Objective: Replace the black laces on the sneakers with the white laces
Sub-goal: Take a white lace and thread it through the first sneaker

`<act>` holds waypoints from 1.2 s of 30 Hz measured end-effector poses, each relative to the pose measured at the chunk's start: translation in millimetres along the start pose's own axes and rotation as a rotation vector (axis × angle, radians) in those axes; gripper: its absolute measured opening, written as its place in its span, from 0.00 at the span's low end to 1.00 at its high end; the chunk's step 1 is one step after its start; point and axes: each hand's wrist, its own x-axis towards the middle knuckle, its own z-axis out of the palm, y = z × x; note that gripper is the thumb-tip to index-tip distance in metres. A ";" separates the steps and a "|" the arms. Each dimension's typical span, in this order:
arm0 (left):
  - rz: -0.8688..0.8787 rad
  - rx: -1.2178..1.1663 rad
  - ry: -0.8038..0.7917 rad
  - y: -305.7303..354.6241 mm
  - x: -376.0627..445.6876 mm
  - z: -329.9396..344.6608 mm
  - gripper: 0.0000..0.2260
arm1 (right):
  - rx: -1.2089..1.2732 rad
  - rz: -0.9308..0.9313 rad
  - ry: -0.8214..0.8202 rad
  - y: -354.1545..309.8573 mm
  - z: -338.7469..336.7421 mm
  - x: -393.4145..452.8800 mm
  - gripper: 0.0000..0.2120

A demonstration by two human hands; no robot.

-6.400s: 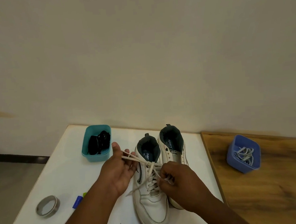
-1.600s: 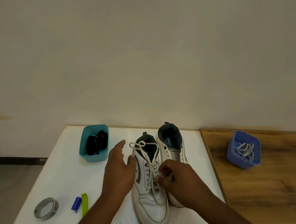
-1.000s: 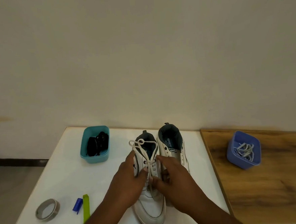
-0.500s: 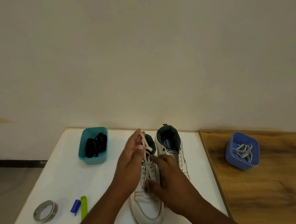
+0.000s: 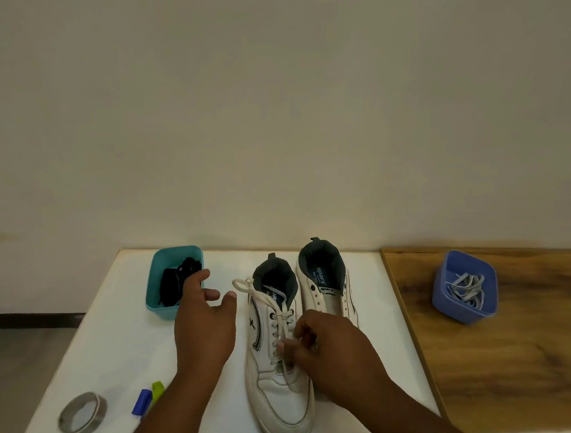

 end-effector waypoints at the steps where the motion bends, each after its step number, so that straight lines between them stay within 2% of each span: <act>1: 0.009 0.017 0.011 1.8 -2.0 0.2 0.20 | -0.010 -0.003 -0.012 -0.4 0.5 0.2 0.18; 4: 0.044 0.068 -0.014 4.6 -6.2 2.8 0.11 | -0.031 -0.004 -0.035 -1.4 -1.5 1.8 0.17; 7: 0.140 0.089 -0.156 5.3 -11.0 3.1 0.03 | -0.021 0.002 0.025 2.6 -6.3 5.0 0.13; 9: 0.199 0.069 -0.307 3.8 -16.8 4.9 0.08 | 0.029 0.009 0.026 3.9 -8.0 4.9 0.09; 11: 0.278 0.045 -0.388 4.3 -22.0 5.6 0.15 | 0.082 -0.007 -0.030 2.5 -5.7 2.0 0.11; 13: 0.340 0.014 -0.352 6.9 -23.2 4.9 0.18 | 0.109 -0.027 -0.047 -0.1 -3.0 -0.8 0.15; 16: 0.224 0.076 -0.203 3.1 -17.9 -0.1 0.18 | 0.144 -0.010 -0.018 1.4 -3.8 -1.4 0.16; 19: 0.070 0.188 -0.313 -6.4 -18.5 -1.9 0.21 | 0.183 0.003 -0.010 3.9 -6.0 -2.1 0.19; 21: 0.071 0.215 -0.396 -8.5 -22.7 0.5 0.25 | 0.218 -0.016 -0.022 1.6 -4.6 -2.0 0.25; 25: 0.132 0.224 -0.464 -9.3 -30.5 5.0 0.27 | 0.248 -0.062 -0.035 -1.7 4.1 -1.6 0.28; 31: 0.168 0.259 -0.433 -12.5 -29.4 5.4 0.33 | 0.298 -0.064 -0.047 -0.8 5.5 0.6 0.35; 36: 0.179 0.243 -0.403 -12.6 -28.6 5.4 0.34 | 0.297 -0.101 -0.082 -2.1 12.4 0.9 0.38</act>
